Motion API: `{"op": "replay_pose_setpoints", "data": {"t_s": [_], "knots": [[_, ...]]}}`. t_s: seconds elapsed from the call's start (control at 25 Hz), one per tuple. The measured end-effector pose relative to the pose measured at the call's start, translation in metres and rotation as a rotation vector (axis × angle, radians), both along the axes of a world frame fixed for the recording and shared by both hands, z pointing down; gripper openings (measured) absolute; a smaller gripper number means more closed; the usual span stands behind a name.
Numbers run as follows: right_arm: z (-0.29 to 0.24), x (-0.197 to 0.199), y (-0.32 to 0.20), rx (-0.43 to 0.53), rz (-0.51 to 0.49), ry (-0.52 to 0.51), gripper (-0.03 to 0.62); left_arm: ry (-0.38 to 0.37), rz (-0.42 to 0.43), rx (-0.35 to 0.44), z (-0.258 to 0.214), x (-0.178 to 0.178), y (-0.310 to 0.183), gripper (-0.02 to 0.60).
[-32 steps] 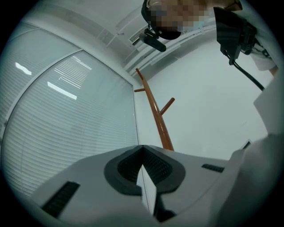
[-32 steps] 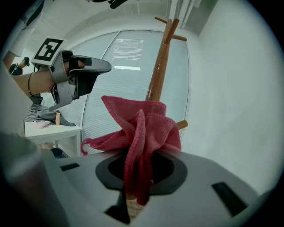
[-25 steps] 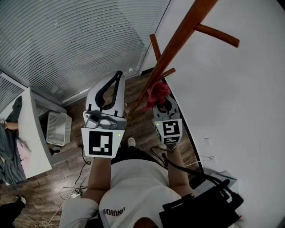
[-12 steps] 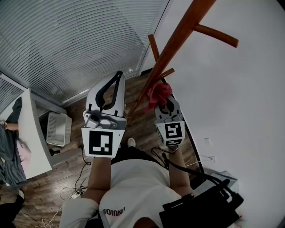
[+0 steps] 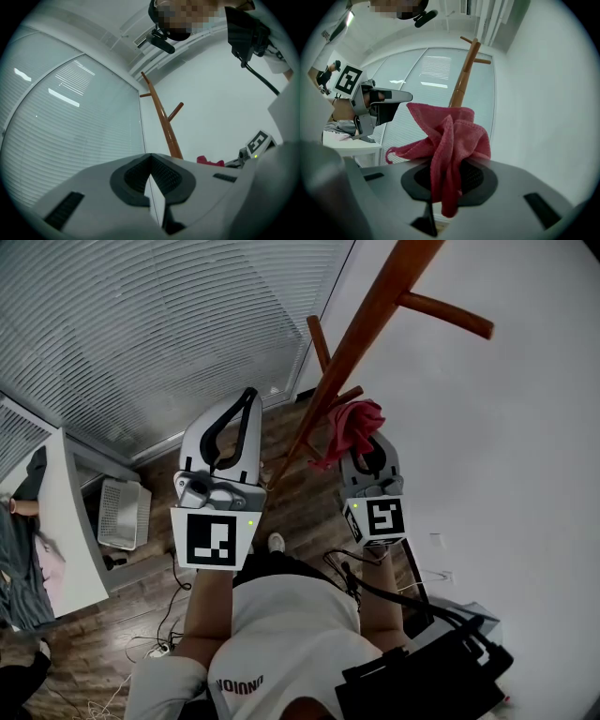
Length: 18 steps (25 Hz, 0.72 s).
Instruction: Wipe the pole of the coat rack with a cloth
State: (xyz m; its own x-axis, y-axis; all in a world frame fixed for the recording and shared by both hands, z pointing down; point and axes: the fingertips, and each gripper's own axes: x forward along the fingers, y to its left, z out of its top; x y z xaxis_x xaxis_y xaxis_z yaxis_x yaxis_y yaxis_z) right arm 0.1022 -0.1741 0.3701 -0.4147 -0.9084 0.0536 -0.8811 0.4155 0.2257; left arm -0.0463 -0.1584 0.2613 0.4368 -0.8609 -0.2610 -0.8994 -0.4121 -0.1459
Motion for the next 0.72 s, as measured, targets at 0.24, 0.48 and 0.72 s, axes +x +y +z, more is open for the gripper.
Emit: {"op": "replay_pose_setpoints", "data": {"t_s": [0.24,0.48,0.72], "knots": [[0.009,0.000,-0.012,-0.034,0.011,0.007,0.086,-0.017,-0.017,0.000,-0.001,-0.003,0.000,-0.001],[0.017,-0.001,-0.016,-0.045,0.010,0.019,0.086,-0.027,-0.039,0.006,-0.002,-0.007,0.000,0.000],[0.017,-0.001,-0.019,-0.043,0.011,0.014,0.086,-0.023,-0.043,0.008,-0.001,-0.009,-0.002,-0.002]]}}
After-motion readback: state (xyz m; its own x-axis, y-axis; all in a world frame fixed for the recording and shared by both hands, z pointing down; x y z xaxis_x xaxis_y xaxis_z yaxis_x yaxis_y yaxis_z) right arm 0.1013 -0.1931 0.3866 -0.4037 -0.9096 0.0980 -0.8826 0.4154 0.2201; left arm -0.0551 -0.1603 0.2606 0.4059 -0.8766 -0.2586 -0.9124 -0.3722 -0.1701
